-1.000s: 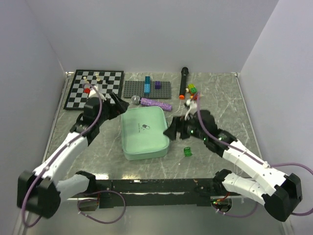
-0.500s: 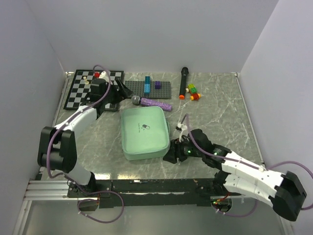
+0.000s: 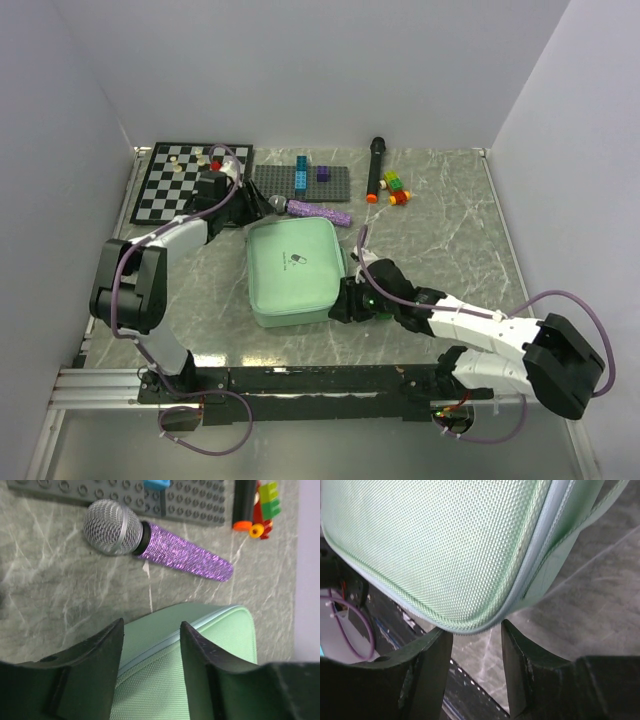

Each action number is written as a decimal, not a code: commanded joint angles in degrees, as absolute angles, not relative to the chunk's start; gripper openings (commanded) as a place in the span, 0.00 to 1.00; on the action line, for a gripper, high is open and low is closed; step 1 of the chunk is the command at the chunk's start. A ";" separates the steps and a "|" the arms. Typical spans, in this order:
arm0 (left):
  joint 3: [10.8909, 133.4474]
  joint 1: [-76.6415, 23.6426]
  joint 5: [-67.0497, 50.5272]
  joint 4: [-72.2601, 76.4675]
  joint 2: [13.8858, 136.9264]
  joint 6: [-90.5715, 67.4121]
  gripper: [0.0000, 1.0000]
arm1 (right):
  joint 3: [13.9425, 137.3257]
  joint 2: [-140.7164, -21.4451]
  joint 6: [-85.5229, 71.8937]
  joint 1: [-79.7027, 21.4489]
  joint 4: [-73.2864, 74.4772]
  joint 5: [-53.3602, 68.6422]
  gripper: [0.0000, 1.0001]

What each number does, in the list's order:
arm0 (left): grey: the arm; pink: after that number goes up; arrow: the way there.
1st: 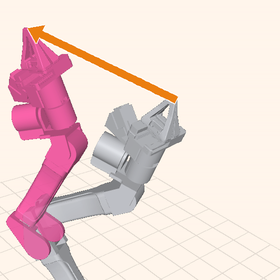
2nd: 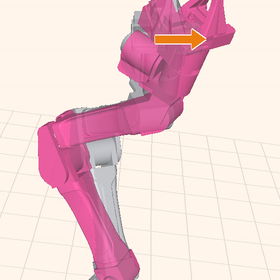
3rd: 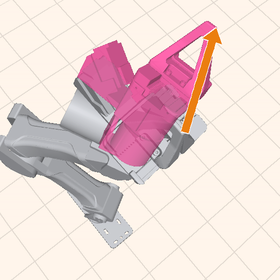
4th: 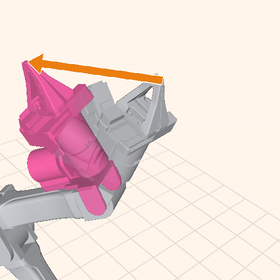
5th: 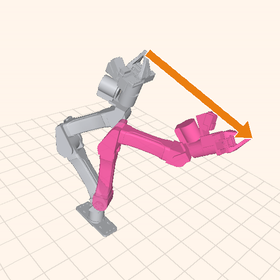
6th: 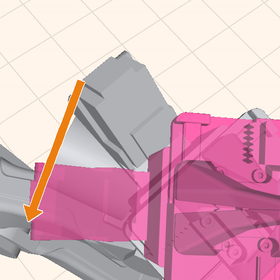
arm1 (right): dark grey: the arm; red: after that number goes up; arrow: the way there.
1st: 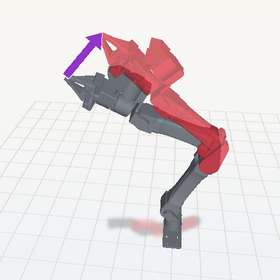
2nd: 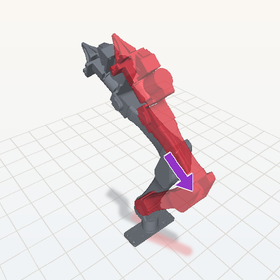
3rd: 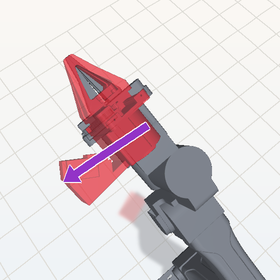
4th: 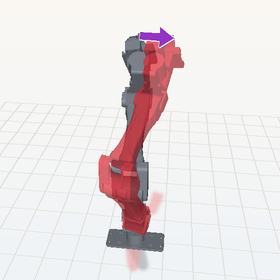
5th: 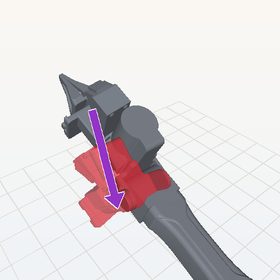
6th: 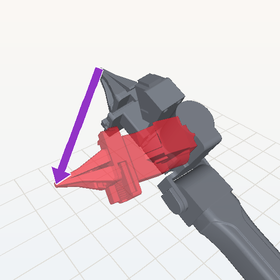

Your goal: Organize the medicine kit

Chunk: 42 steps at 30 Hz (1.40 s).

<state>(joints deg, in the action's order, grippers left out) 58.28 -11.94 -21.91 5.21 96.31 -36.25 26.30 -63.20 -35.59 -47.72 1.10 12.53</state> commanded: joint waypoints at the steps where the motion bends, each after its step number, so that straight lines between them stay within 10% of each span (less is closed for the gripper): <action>1: 57.92 -13.53 -20.92 4.40 97.21 -35.15 0.50 | 30.14 -65.65 -38.05 -46.76 -4.13 9.23 0.51; 17: 36.84 -13.71 -20.75 9.40 79.21 -44.29 0.31 | 29.53 -68.55 -38.24 -32.88 -6.33 17.13 0.56; 31: 27.58 -14.85 -4.85 -2.17 45.45 -48.26 0.38 | 39.73 -73.22 -33.40 -26.81 1.83 18.81 0.61; 42: 51.92 -6.33 -12.12 -2.90 78.54 -41.66 0.50 | 25.33 -61.35 -38.13 -30.40 -2.35 26.61 0.74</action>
<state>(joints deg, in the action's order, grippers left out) 47.00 -8.01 -7.90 -1.50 67.24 -43.88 29.67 -63.00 -35.33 -28.23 2.44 21.26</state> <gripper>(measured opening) 0.506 0.720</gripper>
